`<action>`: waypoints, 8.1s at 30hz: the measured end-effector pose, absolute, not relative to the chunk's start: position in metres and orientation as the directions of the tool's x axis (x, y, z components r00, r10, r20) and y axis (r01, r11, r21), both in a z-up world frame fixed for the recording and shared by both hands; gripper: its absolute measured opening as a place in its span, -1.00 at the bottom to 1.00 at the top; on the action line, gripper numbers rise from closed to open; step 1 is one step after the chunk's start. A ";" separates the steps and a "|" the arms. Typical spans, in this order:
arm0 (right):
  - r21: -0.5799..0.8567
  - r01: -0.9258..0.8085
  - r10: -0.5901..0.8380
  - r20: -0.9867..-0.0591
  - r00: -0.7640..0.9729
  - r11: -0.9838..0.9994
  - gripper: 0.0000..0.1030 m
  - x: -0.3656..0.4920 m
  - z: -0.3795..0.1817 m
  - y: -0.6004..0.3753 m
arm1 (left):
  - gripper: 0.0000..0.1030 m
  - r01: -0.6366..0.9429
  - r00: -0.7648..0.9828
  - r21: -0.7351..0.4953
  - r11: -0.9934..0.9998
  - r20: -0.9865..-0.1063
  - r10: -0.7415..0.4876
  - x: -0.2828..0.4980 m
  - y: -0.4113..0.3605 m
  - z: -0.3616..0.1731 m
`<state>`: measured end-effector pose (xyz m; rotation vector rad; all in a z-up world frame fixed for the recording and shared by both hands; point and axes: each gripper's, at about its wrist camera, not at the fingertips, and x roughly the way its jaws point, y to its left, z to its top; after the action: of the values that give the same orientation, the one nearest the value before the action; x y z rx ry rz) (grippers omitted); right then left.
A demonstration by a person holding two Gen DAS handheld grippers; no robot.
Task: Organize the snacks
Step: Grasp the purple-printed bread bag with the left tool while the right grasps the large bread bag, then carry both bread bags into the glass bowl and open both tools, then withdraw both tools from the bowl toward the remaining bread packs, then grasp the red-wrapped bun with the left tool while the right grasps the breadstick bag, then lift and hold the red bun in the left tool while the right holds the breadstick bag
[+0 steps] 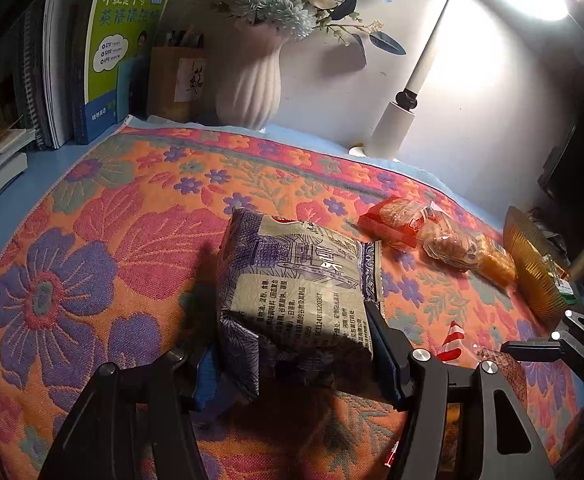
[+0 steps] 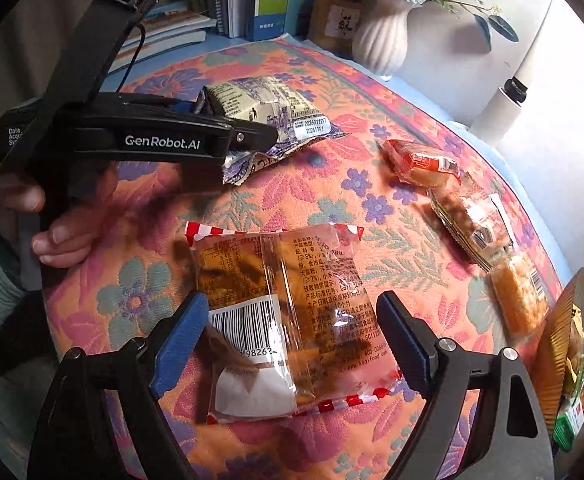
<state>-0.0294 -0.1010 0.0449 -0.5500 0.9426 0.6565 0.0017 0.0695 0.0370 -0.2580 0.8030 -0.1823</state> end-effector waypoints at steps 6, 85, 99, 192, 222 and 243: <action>-0.173 -0.748 0.226 -0.889 0.399 0.641 0.87 -0.033 0.026 -0.093 | 0.18 0.069 0.680 -0.302 0.951 -0.683 -0.267 0.002 0.069 0.036; 0.100 -0.029 0.087 -0.649 0.755 0.995 0.52 -0.016 0.180 -0.345 | 0.65 0.373 0.745 -0.146 0.916 -0.542 -0.389 0.060 -0.051 0.222; 0.007 -0.136 0.104 -0.684 0.722 0.991 0.52 -0.012 0.174 -0.278 | 0.65 0.330 0.719 -0.211 0.920 -0.576 -0.389 0.071 0.000 0.191; 0.001 -0.115 0.070 -0.800 0.596 0.993 0.15 -0.101 0.036 -0.251 | -0.10 0.235 0.617 -0.116 0.965 -0.750 -0.240 -0.051 -0.060 0.030; 0.035 -0.036 0.049 -0.818 0.573 0.999 0.48 -0.110 0.029 -0.274 | -0.10 0.252 0.611 -0.136 0.958 -0.745 -0.266 -0.050 -0.062 0.027; 0.021 -0.019 0.028 -0.825 0.565 1.000 0.50 -0.098 0.028 -0.264 | -0.10 0.257 0.609 -0.145 0.956 -0.743 -0.276 -0.049 -0.063 0.027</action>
<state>-0.0977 -0.2644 0.0282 0.0104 0.9705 0.0274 -0.0491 -0.0627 0.0272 -0.0247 0.8627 -0.3078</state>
